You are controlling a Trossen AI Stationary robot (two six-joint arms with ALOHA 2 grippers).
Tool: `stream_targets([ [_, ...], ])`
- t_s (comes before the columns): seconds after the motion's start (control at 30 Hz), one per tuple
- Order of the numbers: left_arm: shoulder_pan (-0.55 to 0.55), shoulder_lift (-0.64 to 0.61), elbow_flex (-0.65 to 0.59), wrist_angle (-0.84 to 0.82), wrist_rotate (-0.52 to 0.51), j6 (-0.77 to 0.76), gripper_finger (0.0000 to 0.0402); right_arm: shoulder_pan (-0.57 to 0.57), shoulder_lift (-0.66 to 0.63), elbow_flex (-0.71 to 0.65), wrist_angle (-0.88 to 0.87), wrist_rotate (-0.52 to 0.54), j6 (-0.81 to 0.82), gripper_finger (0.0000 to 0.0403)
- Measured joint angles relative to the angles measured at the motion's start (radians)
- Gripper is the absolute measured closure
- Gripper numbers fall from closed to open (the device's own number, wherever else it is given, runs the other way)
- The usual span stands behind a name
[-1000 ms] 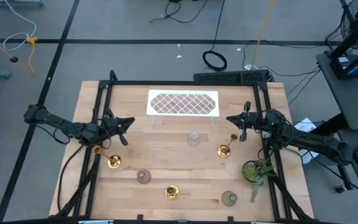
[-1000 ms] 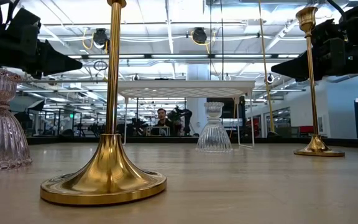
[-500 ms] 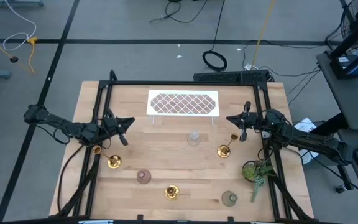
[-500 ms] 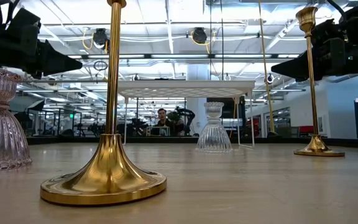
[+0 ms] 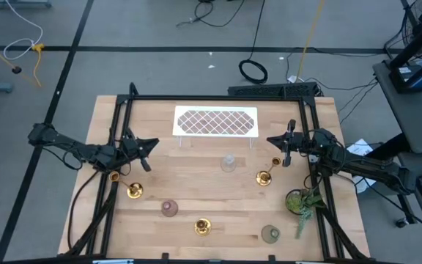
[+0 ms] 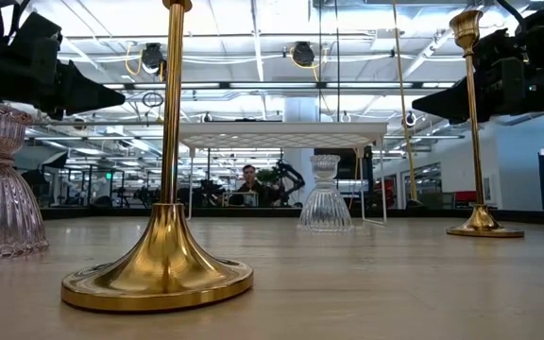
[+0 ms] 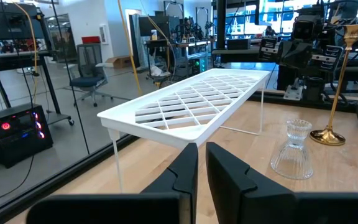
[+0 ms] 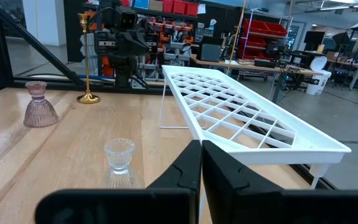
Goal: Pick & Place candle stick holders
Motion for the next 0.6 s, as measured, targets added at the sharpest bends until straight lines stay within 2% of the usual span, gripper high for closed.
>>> stream_targets([
  [0.6,0.000,0.000,0.000,0.021,0.000,0.014,0.0362,0.000,0.000,0.000,0.000,0.000,0.003,0.0394],
])
